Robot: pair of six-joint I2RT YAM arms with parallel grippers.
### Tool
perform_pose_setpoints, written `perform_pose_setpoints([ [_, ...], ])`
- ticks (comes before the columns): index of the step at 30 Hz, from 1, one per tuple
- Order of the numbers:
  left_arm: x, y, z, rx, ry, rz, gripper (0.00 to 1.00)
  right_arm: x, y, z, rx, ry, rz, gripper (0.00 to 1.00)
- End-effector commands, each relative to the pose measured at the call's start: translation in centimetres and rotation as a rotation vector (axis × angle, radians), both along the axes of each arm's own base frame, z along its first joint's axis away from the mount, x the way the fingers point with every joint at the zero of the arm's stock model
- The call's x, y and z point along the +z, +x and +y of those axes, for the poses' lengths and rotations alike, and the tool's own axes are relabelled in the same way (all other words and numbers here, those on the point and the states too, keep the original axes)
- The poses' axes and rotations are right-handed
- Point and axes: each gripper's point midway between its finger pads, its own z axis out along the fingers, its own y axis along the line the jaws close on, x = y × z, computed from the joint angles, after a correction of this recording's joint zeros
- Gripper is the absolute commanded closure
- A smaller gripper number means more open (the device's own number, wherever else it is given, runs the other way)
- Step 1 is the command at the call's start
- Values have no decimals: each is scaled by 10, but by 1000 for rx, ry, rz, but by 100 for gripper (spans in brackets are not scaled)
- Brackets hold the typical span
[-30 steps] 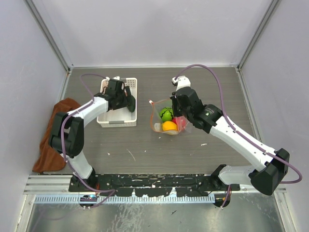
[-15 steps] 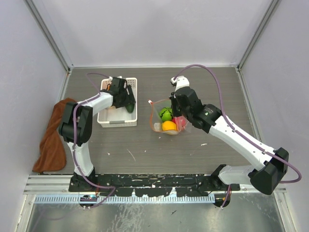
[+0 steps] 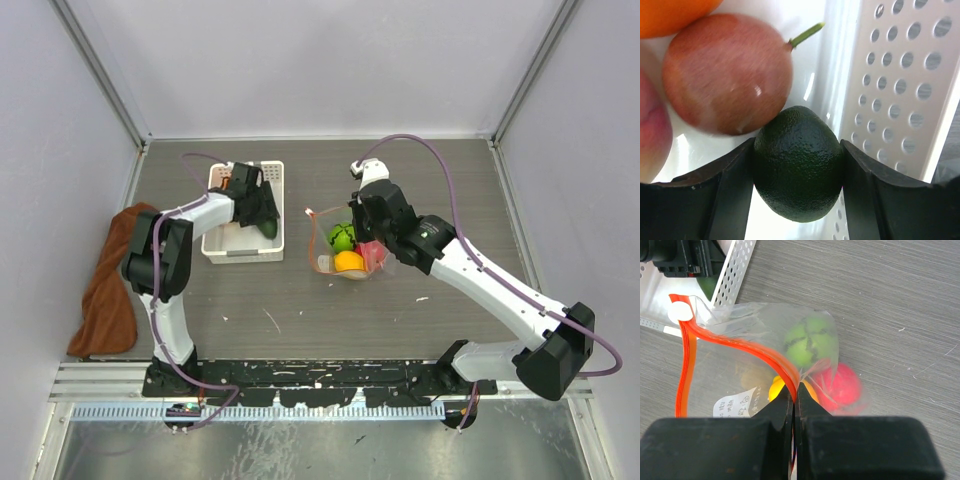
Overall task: Place the food in the zip-top bag and seal the zipper
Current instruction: Pick up the fake fruit from the bin, then place the fake fruit in the zipper food storage bag.
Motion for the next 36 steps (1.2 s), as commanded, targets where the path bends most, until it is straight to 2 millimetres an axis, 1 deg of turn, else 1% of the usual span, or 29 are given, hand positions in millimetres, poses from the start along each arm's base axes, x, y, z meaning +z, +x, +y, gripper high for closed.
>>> perform_pose_setpoints([
  [1,38,-5,3,-23,-14,-80,48,14,8,6,1,39,-49,95],
  [4,50,-15,5,-32,-24,-105,50,15,7,6,0,40,-48,95],
  [8,74,-27,6,-46,-53,-162,52,18,7,5,-2,46,-50,95],
  [9,87,-31,4,-58,-73,-193,52,18,6,6,-2,47,-49,95],
  [17,155,-65,-9,-159,-150,-382,56,18,4,5,-6,63,-42,95],
  [20,178,-80,-18,-216,-176,-469,57,18,2,5,-4,73,-40,95],
  [22,203,-91,-26,-261,-195,-573,57,18,1,5,-5,74,-39,95],
  [26,231,-113,-40,-352,-195,-720,59,20,0,6,-4,76,-33,95],
  [27,242,-120,-43,-377,-195,-765,59,21,0,6,-3,80,-34,95],
  [32,274,-155,-67,-529,-185,-945,60,22,-1,6,1,92,-32,95],
  [36,291,-179,-83,-636,-197,-1069,60,23,-2,7,3,97,-32,95],
])
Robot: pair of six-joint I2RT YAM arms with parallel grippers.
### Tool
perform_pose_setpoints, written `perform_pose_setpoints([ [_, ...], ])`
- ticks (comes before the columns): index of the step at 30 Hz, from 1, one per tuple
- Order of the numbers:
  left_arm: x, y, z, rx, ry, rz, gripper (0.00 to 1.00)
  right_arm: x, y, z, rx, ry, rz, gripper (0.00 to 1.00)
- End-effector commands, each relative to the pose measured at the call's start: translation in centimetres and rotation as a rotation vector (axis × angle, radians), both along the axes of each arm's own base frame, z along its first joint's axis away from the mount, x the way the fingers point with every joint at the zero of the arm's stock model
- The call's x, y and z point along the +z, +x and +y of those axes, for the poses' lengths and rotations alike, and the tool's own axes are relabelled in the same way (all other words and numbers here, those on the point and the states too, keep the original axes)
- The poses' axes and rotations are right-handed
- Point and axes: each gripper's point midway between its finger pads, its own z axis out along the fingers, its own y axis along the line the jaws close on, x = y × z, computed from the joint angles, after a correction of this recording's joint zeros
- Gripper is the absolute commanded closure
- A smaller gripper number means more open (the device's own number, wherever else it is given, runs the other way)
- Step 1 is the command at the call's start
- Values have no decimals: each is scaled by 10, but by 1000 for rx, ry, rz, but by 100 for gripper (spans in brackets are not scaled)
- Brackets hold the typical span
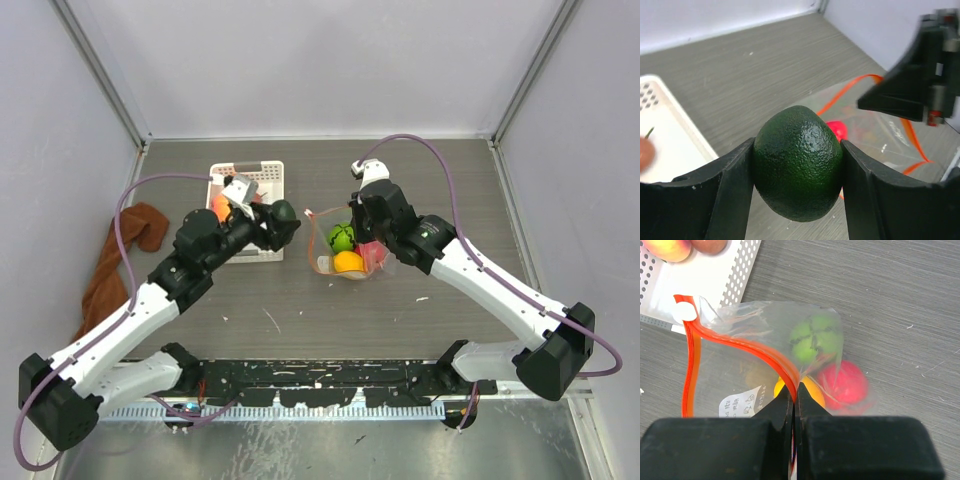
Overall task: Place the food in the zip-top bag and seal the zipper
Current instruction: Place the fake fruit in the zipper food storage bag.
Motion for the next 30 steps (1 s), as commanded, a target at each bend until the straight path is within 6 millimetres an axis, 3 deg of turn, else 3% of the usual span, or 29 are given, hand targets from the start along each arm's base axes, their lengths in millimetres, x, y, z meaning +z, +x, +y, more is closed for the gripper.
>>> perform_pose_setpoints([
  [1,50,-21,-17,-112,-32,-281,60,24,1,3,-1,70,-51,95],
  [7,70,-48,-43,-242,-9,-463,59,22,0,5,6,70,-45,95],
  [13,72,-59,-71,-358,13,-601,54,24,-1,7,15,82,-45,95],
  [16,65,-61,-84,-423,60,-679,54,25,-2,9,26,93,-42,95],
  [24,39,-40,-104,-444,181,-770,49,27,-3,8,28,96,-47,95],
  [30,0,-21,-119,-459,254,-733,46,28,-3,8,28,95,-49,95],
])
